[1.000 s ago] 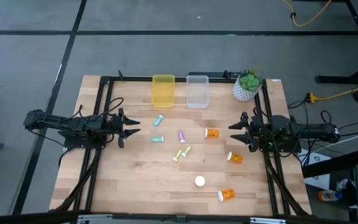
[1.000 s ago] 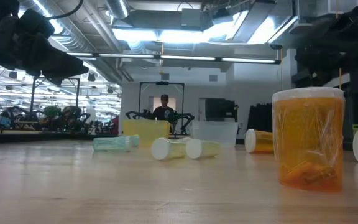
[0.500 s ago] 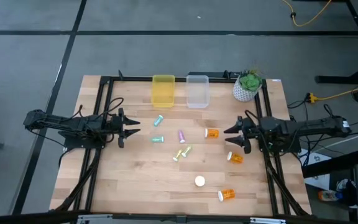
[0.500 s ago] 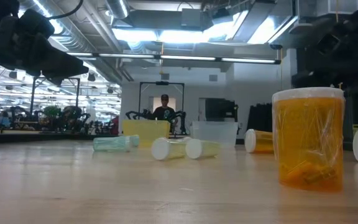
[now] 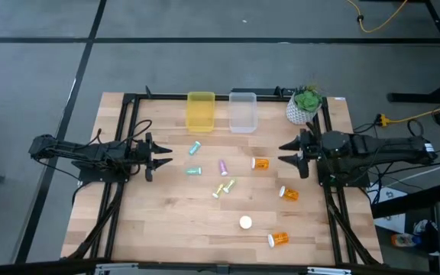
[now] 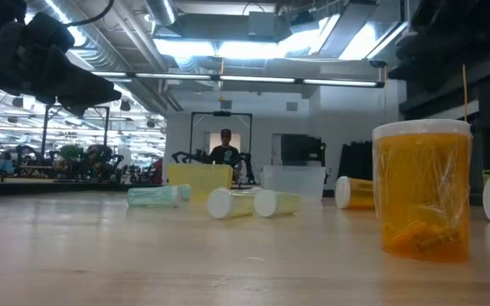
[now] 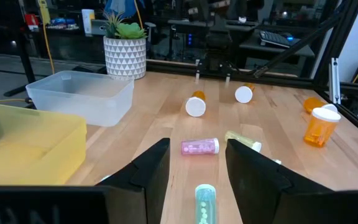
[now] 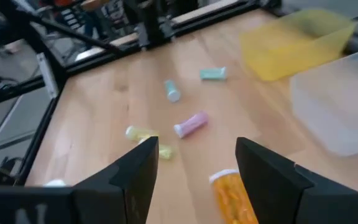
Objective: Pick and place medicine bottles into bin by pill shape (circle, oval)
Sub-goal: Put the orange capsule bottle into the transparent bin
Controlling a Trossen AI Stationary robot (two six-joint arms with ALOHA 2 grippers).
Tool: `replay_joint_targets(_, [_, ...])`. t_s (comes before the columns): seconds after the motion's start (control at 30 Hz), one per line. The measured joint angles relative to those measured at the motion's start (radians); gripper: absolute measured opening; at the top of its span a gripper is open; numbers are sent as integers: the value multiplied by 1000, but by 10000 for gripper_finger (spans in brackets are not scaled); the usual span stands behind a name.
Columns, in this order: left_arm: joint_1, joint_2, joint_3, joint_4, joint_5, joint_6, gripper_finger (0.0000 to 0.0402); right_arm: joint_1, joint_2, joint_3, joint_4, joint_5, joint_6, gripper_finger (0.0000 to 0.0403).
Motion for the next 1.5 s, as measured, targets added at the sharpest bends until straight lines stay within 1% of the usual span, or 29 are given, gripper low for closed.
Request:
replay_joint_targets(0.17, [0,0,0,0,0,0,149,0,-3,57,-37,61,-10,217])
replay_joint_targets(0.27, [0,0,0,0,0,0,149,0,-3,59,-53,63,-27,217])
replay_joint_targets(0.43, [0,0,0,0,0,0,149,0,-9,59,-223,7,5,217])
replay_joint_targets(0.57, [0,0,0,0,0,0,149,0,-11,59,-243,4,112,217])
replay_joint_targets(0.63, [0,0,0,0,0,0,149,0,-6,59,-245,-2,133,217])
replay_joint_targets(0.7, [0,0,0,0,0,0,149,0,13,59,-260,-32,134,217])
replay_joint_targets(0.83, [0,0,0,0,0,0,149,0,91,59,-275,-50,125,217])
replay_joint_targets(0.93, [0,0,0,0,0,0,149,-8,190,59,-275,-66,64,217])
replay_joint_targets(1.03, [0,0,0,0,0,0,149,-23,300,68,-282,-147,6,217])
replay_joint_targets(1.1, [0,0,0,0,0,0,149,-29,367,92,-315,-229,1,217])
replay_joint_targets(1.17, [0,0,0,0,0,0,149,-28,423,119,-387,-318,36,216])
replay_joint_targets(1.23, [0,0,0,2,0,0,149,-22,466,144,-463,-370,85,217])
replay_joint_targets(1.37, [0,0,0,4,0,2,149,23,511,187,-581,-379,109,216])
replay_joint_targets(1.43, [0,0,0,5,0,26,149,49,517,209,-597,-378,142,216])
replay_joint_targets(1.5, [0,0,0,6,0,55,149,86,520,225,-601,-354,190,216])
